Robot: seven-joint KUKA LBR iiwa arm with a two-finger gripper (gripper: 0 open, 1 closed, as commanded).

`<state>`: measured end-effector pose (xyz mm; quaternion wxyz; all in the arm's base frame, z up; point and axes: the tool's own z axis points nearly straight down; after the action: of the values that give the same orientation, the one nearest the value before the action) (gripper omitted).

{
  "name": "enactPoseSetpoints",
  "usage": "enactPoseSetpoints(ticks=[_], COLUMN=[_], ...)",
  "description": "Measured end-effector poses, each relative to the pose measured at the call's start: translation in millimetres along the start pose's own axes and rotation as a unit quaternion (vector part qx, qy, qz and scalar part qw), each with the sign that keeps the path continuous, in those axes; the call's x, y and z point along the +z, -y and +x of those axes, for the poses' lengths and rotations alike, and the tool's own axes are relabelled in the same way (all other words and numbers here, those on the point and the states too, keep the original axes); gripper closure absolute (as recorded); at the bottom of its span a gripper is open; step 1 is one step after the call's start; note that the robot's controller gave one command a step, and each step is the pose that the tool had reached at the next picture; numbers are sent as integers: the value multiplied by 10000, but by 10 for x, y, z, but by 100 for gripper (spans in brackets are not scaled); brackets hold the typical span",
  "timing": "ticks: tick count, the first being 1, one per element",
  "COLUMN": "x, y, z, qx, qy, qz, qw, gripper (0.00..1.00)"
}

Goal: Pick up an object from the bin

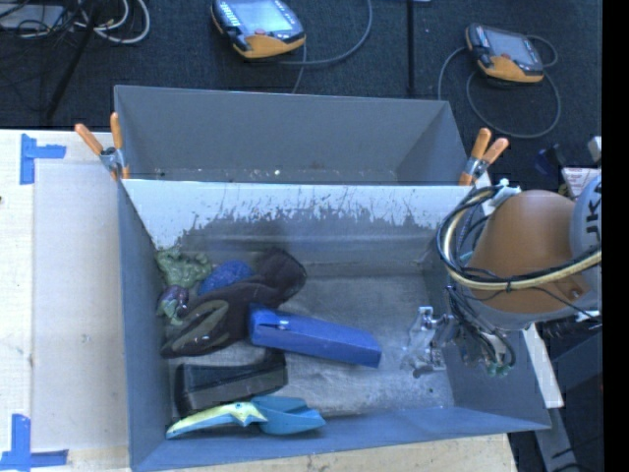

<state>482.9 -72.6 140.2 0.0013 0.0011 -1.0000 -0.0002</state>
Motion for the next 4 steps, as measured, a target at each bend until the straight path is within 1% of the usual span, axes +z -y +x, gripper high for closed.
enactPoseSetpoints(ticks=[1, 2, 3, 4], x=[0, -281, -1033, -1439], y=[-1, 20, 61, -146], z=[0, 23, -72, 26], qx=[-3, -382, -1676, -3095], qy=[0, -21, -6, 14], qz=[0, -7, -5, 1], qw=[10000, 9993, 9859, 9509], gripper=[100, 100, 100, 100])
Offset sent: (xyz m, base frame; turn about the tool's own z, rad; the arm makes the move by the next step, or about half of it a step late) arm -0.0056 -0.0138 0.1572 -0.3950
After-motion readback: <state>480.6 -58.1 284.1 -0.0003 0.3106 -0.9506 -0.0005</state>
